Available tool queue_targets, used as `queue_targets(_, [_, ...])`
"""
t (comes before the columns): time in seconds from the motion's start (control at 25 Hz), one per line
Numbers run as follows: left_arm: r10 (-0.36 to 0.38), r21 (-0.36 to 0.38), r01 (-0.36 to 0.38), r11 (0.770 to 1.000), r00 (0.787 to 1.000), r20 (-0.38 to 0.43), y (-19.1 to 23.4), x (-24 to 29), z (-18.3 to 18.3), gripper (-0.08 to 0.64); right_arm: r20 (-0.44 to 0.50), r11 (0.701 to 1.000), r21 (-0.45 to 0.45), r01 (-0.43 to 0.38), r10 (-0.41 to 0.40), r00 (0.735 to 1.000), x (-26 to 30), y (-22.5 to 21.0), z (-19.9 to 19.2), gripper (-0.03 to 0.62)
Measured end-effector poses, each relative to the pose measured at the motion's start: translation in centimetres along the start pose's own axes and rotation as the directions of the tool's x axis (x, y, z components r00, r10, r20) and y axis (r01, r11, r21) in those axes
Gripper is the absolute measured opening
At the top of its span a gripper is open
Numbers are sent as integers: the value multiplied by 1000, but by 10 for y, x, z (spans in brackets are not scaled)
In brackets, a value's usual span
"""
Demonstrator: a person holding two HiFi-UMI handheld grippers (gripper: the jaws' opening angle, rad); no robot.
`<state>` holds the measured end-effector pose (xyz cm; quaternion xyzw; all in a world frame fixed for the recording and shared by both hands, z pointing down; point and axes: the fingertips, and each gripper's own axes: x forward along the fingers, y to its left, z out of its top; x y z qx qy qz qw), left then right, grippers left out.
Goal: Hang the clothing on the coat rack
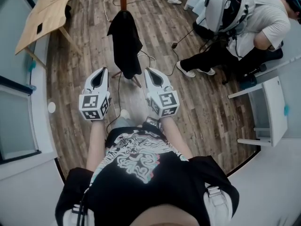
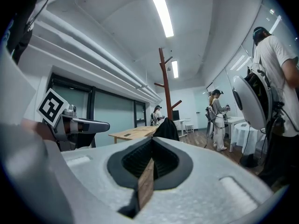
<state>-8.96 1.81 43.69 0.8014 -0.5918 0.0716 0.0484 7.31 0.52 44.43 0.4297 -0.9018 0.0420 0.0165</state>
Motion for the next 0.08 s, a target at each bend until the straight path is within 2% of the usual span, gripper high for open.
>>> queue_targets(0.08, [-4,-1,4,1000,1000,-3,4,3,-4,-11,-4,1000,2,2,-2,1000,6,1,-4,-2])
